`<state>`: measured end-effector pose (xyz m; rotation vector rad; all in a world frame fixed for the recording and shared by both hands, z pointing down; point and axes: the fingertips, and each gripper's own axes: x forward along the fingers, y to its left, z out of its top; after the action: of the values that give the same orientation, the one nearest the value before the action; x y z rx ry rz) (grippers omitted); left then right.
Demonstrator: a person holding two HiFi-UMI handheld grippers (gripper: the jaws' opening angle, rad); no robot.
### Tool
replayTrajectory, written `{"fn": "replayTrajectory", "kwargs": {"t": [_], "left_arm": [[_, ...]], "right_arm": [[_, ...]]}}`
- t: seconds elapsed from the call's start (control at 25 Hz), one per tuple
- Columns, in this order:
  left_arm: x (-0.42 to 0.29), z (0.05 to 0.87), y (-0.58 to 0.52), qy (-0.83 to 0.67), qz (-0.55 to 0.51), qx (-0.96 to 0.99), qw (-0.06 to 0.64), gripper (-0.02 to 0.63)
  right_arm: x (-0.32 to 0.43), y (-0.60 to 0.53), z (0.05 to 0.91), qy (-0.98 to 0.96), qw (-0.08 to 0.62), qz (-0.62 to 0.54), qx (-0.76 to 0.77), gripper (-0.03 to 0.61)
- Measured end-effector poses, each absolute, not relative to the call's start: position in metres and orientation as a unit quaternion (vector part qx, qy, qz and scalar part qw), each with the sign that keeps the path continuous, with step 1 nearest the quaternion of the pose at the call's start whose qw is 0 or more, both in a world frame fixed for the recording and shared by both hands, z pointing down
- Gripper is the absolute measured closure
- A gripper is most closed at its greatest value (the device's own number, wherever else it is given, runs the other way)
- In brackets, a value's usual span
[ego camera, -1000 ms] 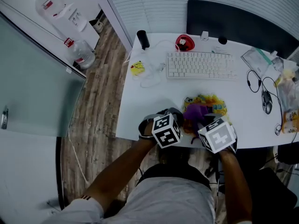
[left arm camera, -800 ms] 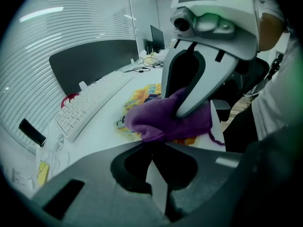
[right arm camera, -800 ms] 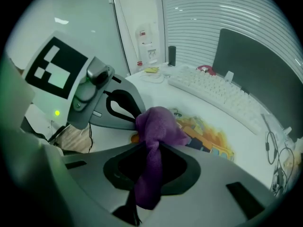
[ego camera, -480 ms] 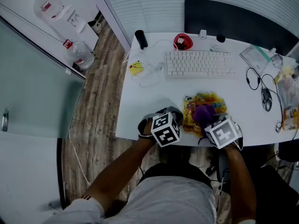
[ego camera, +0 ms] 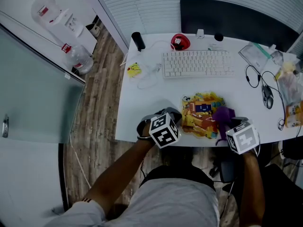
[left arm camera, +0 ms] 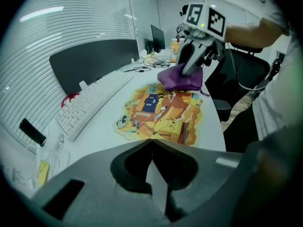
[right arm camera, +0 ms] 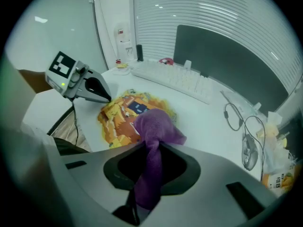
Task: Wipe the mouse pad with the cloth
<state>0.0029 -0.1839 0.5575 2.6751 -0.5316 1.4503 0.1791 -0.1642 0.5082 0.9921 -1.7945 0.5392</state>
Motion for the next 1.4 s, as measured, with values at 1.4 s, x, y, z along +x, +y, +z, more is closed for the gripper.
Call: {"fn": "replayTrajectory", "kwargs": {"t": [1.4], "left_arm": [[0.004,0.559,-0.185,-0.175,0.481,0.859,0.027,0.598]], "right_arm": [[0.223,-0.133,0.530,-0.733,0.471,0.279,0.403,0.512]]}}
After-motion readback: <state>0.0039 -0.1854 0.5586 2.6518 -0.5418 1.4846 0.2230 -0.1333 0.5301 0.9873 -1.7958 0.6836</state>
